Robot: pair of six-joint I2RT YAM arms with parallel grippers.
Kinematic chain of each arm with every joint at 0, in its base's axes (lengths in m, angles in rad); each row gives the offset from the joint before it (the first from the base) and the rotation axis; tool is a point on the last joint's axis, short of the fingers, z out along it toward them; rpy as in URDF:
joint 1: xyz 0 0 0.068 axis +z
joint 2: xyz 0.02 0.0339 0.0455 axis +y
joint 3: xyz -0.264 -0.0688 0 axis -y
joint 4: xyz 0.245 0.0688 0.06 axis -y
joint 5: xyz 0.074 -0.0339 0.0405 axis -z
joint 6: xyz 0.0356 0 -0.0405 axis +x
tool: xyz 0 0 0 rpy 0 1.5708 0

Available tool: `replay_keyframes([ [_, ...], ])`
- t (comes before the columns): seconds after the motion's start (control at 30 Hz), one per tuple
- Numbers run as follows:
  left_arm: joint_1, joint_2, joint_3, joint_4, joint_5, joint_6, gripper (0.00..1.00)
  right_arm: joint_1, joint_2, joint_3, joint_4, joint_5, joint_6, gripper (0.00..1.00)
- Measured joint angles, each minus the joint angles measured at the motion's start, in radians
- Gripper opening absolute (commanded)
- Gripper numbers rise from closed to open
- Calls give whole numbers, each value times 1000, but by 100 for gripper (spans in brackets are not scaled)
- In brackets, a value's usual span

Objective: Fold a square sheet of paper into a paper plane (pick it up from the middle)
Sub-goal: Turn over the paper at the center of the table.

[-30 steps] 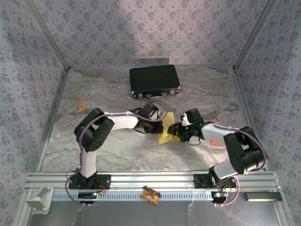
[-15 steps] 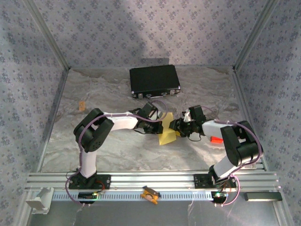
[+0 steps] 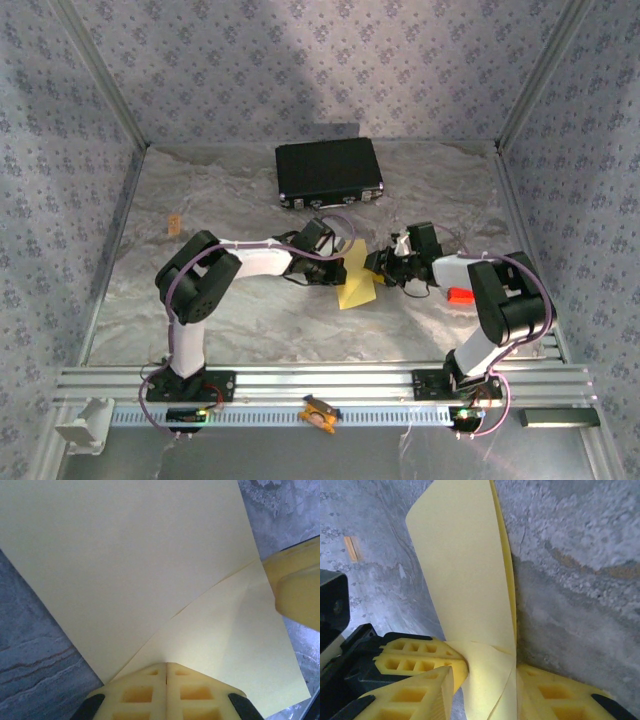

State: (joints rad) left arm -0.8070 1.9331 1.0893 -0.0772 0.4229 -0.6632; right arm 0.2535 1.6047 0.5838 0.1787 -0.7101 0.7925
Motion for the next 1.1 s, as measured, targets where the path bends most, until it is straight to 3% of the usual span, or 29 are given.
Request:
replay_keyframes([
  [0.8,0,-2,-11,18,11,-4,8,-27,66,-5,62,-65,-46,13],
  [0.97,0,-5,-14,22,11,-11,10,-29,66,-5,65,-69,-53,5],
  [1.1,0,-47,-57,29,-4,-21,18,-29,45,-17,64,-66,-56,4],
])
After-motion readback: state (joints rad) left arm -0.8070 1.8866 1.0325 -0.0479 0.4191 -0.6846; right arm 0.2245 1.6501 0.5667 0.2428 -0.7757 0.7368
